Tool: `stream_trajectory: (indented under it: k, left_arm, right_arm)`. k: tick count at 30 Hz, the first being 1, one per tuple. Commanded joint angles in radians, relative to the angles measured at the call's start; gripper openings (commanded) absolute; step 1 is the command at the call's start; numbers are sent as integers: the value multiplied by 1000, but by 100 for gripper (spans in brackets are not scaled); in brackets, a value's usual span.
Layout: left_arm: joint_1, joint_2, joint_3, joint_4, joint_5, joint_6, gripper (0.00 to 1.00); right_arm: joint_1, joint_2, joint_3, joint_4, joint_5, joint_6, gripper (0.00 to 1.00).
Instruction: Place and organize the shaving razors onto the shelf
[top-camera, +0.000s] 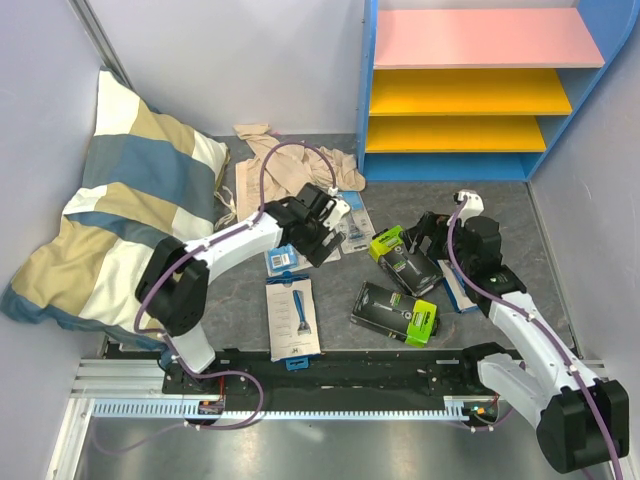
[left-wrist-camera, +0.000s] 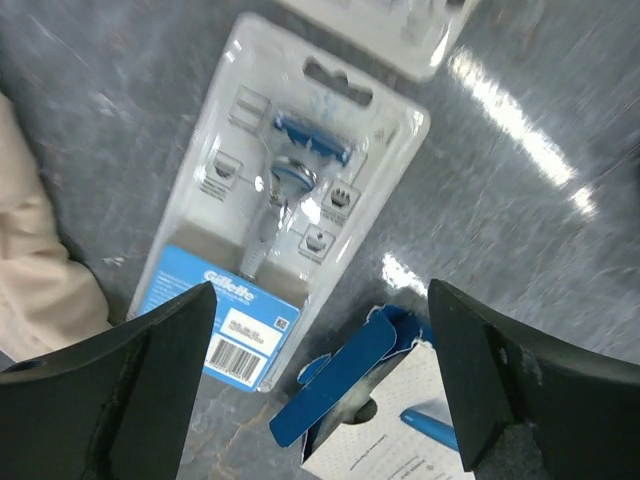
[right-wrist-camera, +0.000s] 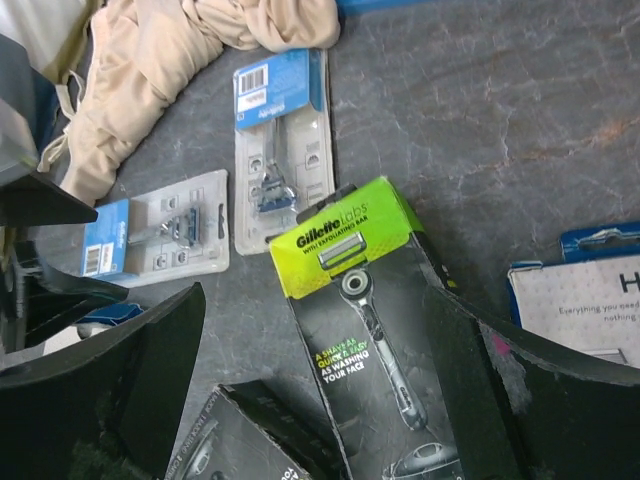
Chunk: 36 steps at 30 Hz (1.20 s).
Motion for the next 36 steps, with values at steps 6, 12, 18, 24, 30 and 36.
stream_trajectory:
  k: [6, 12, 18, 24, 30, 36]
  left_arm:
    - [-8, 120, 103, -1, -118, 104, 86]
    - [-5, 205, 109, 40, -141, 146, 78]
    - [-2, 253, 126, 49, -135, 141, 57]
    - [18, 281, 117, 80, -136, 138, 52]
    - [49, 308, 132, 82, -101, 139, 49]
    - [52, 319, 143, 60, -116, 147, 7]
  right_arm:
    - [6, -33, -64, 8, -13, 20, 98]
    - [5, -19, -69, 8, -8, 13, 98]
    - [5, -5, -59, 8, 1, 10, 98]
    - [6, 1, -53, 7, -2, 5, 98]
    - [5, 10, -33, -12, 13, -30, 98]
    - [5, 34, -10, -18, -2, -39, 98]
